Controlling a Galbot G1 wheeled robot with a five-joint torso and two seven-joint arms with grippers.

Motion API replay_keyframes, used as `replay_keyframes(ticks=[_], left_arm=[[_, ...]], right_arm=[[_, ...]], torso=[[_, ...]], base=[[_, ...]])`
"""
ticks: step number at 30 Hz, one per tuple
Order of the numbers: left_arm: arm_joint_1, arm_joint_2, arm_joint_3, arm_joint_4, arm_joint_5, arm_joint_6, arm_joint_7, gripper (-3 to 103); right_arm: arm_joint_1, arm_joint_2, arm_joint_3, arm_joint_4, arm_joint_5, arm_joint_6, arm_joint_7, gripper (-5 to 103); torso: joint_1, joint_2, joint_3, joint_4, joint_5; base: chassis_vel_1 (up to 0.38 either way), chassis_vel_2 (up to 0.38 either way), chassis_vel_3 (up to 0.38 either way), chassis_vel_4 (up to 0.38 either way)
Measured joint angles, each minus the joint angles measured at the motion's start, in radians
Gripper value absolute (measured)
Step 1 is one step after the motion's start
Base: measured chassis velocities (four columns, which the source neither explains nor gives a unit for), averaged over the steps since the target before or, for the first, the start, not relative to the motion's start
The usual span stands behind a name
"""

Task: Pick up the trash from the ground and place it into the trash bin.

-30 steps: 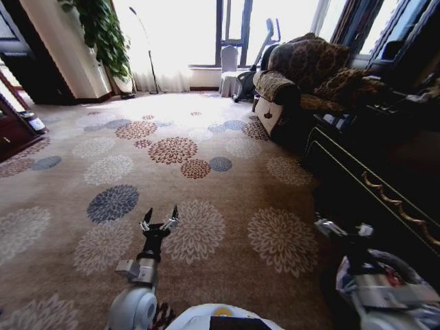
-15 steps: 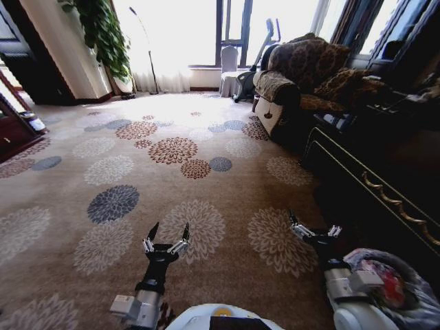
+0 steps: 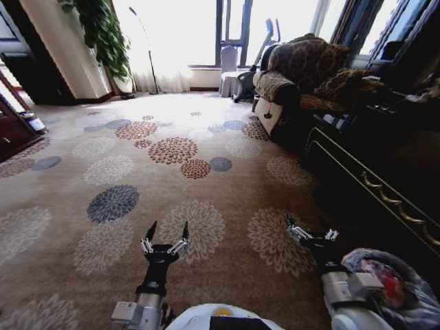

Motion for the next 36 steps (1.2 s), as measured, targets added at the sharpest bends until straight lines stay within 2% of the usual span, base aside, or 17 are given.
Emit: replay_keyframes(ticks=[23,36], left_arm=[[-0.002,0.000,-0.001,0.003,-0.003,0.002,0.000,100],[-0.003,0.001,-0.002,0.004,-0.004,0.002,0.000,100]], right_arm=[[0.000,-0.002,0.002,-0.002,0.003,0.005,0.000,100],[-0.001,-0.003,0.002,-0.003,0.004,0.006,0.000,100]], torso=[[0.000,0.000,0.000,0.0000,0.0000],[0.000,0.000,0.000,-0.0002,-0.0003]], base=[[0.000,0.000,0.000,0.000],[0.123,-0.046,-0.138,0.040]])
